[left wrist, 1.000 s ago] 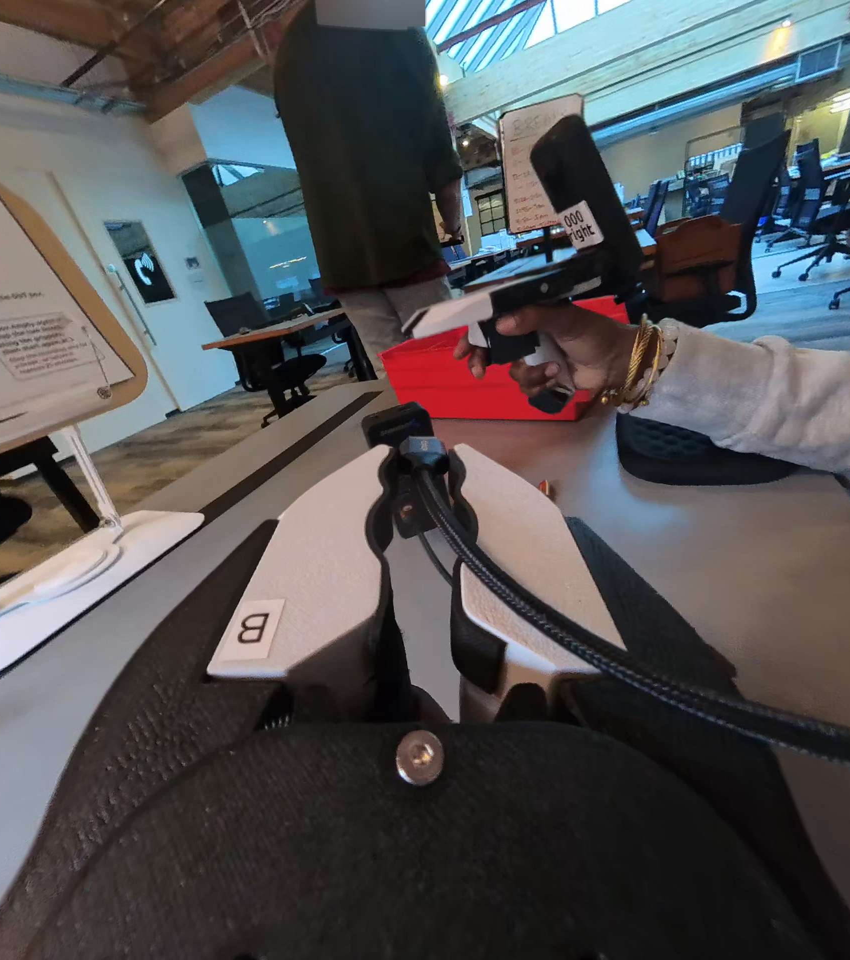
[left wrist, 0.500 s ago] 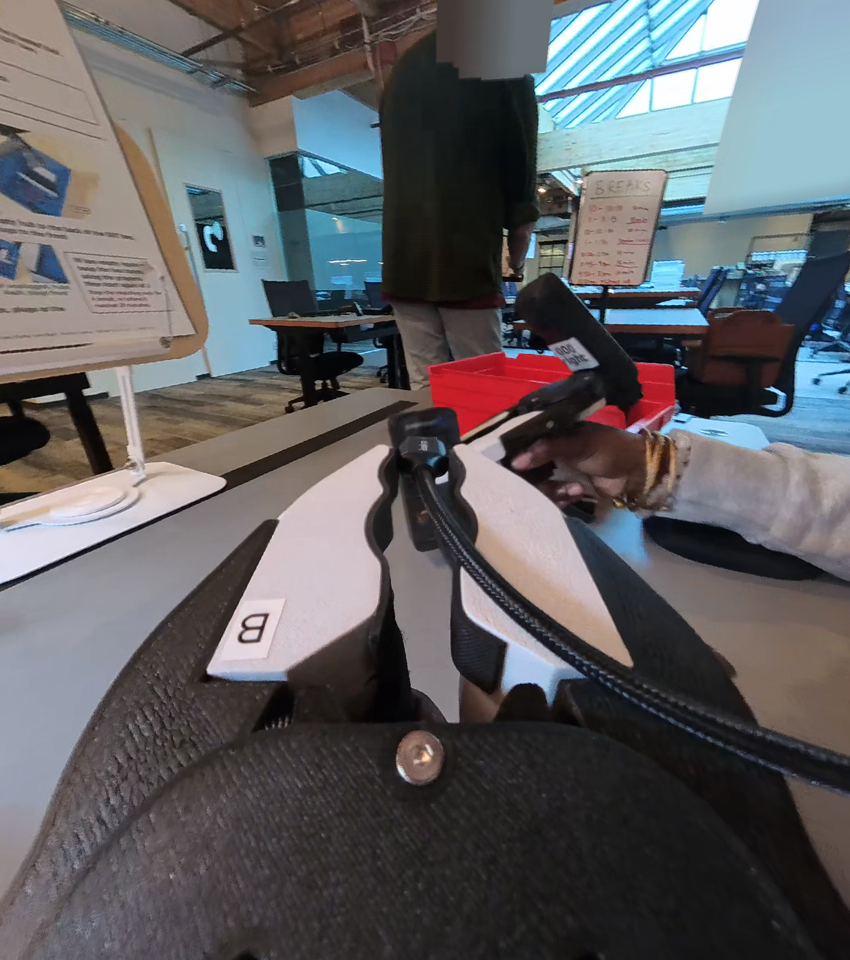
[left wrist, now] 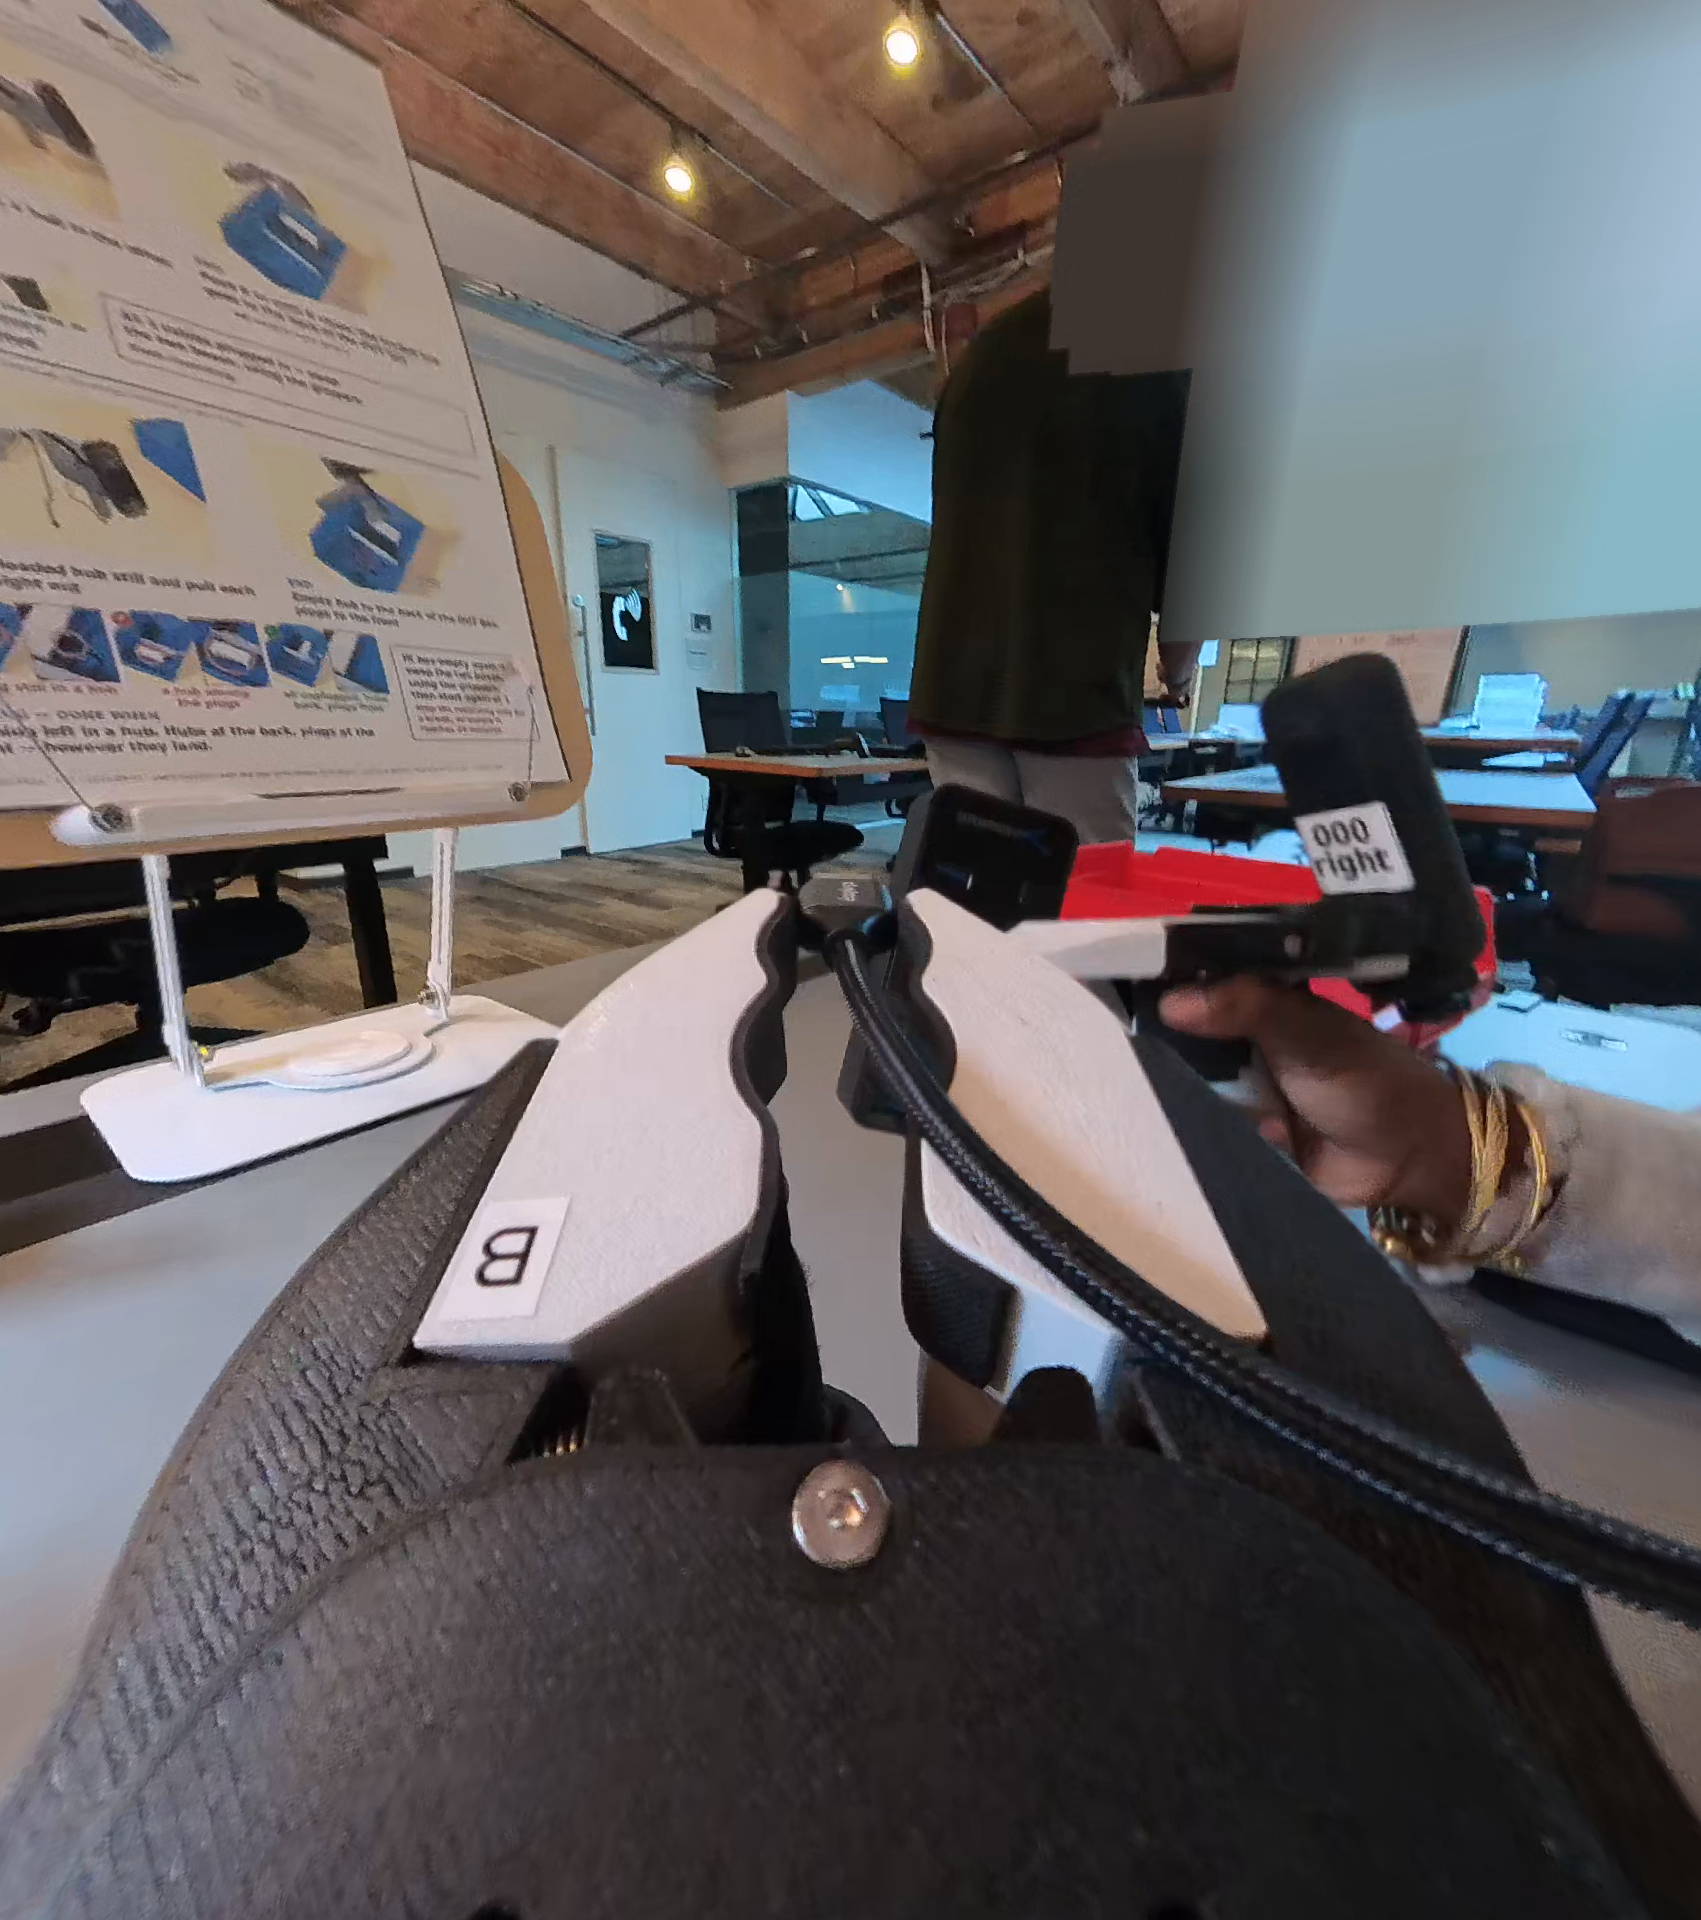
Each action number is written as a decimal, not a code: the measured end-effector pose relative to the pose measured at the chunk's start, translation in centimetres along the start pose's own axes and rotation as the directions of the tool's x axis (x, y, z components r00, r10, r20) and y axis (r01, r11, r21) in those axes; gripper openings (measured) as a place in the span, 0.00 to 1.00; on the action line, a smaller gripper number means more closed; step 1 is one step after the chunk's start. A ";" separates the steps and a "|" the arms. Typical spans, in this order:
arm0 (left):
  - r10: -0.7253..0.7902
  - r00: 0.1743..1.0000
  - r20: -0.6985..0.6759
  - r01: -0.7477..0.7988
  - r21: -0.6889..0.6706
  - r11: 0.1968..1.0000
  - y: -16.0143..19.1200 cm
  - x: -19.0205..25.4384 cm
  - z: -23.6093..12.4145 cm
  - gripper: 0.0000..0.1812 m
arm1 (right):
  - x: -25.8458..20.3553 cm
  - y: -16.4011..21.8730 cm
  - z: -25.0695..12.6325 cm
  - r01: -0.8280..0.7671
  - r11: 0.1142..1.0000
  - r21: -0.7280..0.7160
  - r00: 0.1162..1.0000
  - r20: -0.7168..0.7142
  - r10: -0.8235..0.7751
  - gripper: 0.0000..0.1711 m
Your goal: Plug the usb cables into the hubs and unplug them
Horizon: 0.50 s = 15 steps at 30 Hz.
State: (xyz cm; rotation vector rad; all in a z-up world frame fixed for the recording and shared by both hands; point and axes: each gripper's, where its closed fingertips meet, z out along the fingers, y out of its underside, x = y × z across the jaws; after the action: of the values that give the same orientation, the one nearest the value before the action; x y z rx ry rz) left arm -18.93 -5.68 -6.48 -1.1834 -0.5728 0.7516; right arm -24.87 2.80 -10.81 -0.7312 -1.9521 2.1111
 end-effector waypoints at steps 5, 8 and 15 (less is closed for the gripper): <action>0.069 0.997 0.020 -0.069 0.003 0.998 -1.3 2.4 1.1 0.10 | -0.3 -1.0 0.3 0.199 0.979 0.050 0.966 -0.178 -0.187 0.16; 0.162 0.986 0.021 -0.161 -0.044 0.986 -0.3 3.7 2.5 0.10 | -1.5 -1.4 0.7 0.222 0.970 0.095 0.960 -0.195 -0.200 0.16; 0.221 0.974 0.041 -0.218 -0.069 0.973 0.9 3.0 3.1 0.10 | -4.5 -1.8 1.0 0.266 0.950 0.164 0.959 -0.145 -0.244 0.16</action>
State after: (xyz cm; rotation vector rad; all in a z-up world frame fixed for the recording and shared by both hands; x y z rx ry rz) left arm -19.53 -1.35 -6.38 -1.3054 -0.5142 0.9583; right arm -21.77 0.09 -7.98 -0.5278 -1.6623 2.0028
